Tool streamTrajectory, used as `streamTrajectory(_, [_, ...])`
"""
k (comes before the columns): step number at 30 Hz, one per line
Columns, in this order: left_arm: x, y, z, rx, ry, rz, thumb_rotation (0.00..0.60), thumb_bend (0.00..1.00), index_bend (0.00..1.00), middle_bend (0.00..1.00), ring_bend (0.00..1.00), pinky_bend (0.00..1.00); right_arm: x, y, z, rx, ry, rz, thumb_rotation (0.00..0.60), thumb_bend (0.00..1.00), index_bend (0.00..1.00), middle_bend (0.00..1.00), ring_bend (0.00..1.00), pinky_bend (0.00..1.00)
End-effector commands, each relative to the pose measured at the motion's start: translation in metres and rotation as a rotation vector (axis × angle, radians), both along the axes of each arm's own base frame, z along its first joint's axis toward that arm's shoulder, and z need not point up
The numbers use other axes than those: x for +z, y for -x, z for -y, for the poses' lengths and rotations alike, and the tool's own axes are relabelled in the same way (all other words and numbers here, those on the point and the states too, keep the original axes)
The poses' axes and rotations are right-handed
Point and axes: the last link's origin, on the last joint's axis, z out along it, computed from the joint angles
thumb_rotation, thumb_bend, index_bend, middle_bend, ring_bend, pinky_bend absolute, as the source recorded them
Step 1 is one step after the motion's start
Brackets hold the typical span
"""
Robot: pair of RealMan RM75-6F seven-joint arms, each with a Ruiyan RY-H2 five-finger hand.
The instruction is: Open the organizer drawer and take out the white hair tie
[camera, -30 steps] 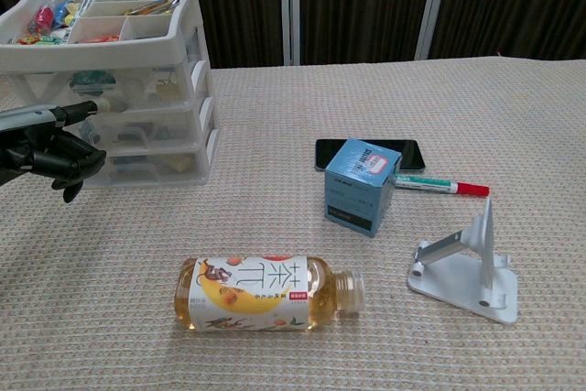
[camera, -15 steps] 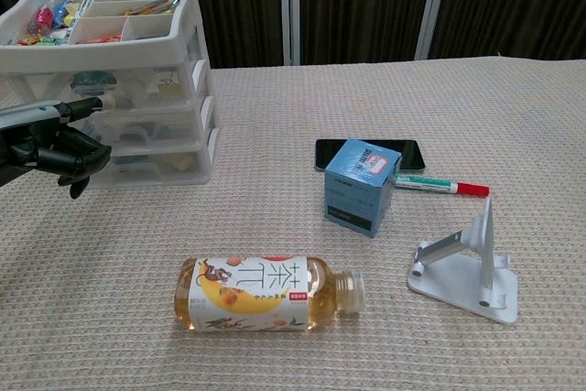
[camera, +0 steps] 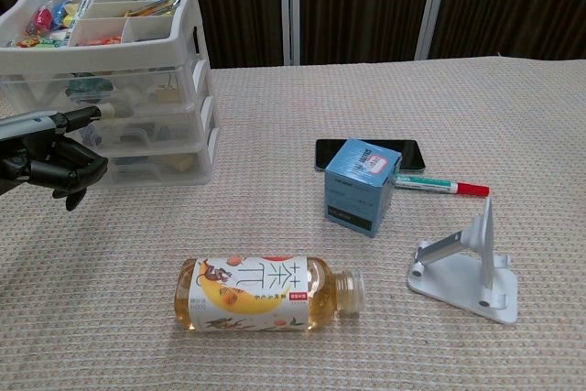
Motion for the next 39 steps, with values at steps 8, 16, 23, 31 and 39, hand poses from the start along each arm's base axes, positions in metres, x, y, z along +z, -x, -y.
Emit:
streamTrajectory(8, [0.003,0.005,0.014,-0.028,0.009,-0.018,0.6,0.65,0.07,0.8,0.79,0.65,0.002,0.0,0.0,-0.001,0.006,0.005,0.6,0.01,0.0,0.0,0.0,0.0])
streamTrajectory(16, [0.024,0.01,0.032,-0.107,-0.156,-0.083,0.6,0.65,0.08,0.8,0.79,0.65,0.003,0.0,0.0,-0.001,0.009,0.006,0.6,0.01,0.0,0.0,0.0,0.0])
streamTrajectory(23, [0.056,0.001,0.041,-0.19,-0.396,-0.32,0.6,0.65,0.06,0.8,0.79,0.65,0.0,-0.001,0.0,0.003,0.003,0.002,0.6,0.01,0.0,0.0,0.0,0.0])
streamTrajectory(31, [0.083,-0.013,0.031,-0.139,-0.411,-0.491,0.6,0.65,0.13,0.82,0.8,0.65,0.0,-0.001,-0.001,0.002,0.001,0.001,0.6,0.01,0.0,0.0,0.0,0.0])
streamTrajectory(39, [0.083,-0.015,0.015,-0.094,-0.371,-0.541,0.6,0.65,0.2,0.82,0.81,0.65,-0.001,0.0,0.0,-0.001,-0.002,-0.001,0.6,0.01,0.0,0.0,0.0,0.0])
